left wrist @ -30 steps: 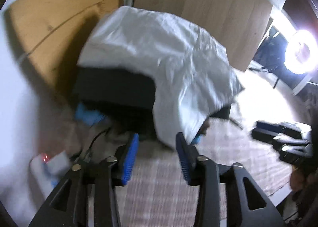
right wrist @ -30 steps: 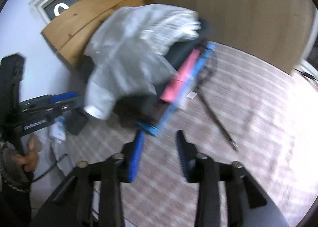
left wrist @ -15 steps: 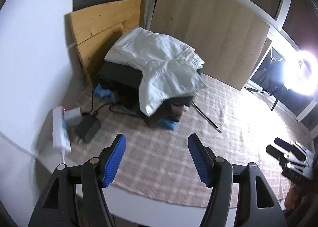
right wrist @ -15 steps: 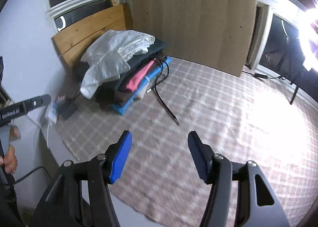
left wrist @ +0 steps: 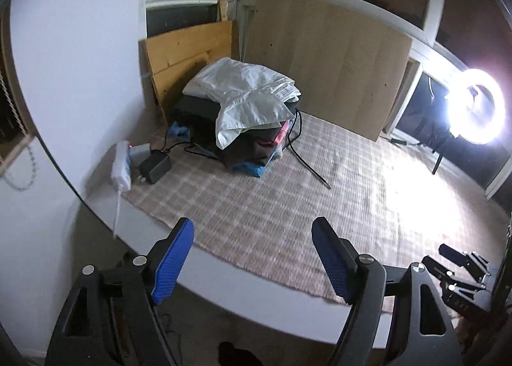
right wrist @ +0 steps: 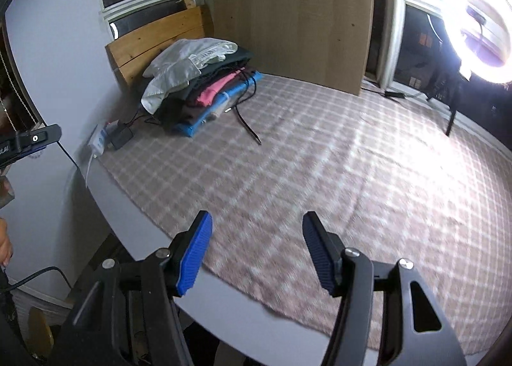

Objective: Fold clothes

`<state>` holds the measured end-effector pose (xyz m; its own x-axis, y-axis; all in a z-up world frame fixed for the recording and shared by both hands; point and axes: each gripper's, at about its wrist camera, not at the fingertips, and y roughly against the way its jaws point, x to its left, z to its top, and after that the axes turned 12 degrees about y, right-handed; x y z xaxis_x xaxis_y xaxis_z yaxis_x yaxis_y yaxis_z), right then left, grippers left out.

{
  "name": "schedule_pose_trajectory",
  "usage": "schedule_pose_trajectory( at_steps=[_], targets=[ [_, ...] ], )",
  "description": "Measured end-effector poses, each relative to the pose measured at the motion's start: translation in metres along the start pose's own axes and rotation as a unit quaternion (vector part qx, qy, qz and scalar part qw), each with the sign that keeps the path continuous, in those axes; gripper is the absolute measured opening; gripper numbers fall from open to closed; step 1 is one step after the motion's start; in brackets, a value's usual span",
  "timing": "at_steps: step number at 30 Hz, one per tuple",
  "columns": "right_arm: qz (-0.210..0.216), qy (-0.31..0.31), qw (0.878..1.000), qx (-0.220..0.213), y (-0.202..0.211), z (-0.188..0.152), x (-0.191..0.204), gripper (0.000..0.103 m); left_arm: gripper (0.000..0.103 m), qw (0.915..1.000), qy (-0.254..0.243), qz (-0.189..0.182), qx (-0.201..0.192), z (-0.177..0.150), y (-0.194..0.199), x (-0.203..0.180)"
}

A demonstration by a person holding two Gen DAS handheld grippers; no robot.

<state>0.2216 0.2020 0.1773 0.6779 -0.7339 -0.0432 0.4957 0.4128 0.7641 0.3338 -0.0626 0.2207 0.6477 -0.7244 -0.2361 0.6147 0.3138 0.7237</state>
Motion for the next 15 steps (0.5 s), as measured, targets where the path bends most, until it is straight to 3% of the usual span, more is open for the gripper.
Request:
schedule_pose_trajectory(
  at_steps=[8,15],
  targets=[
    [-0.012,-0.004,1.000,-0.003,0.024,-0.026,-0.014,0.058,0.076,0.9991,-0.018,0.037,-0.010,-0.019,0.027,-0.022],
    [-0.018,-0.020,1.000,-0.006,0.035,-0.036,-0.025,0.058,0.076,0.9994,-0.022,0.026,-0.008,-0.020,0.041,-0.029]
  ],
)
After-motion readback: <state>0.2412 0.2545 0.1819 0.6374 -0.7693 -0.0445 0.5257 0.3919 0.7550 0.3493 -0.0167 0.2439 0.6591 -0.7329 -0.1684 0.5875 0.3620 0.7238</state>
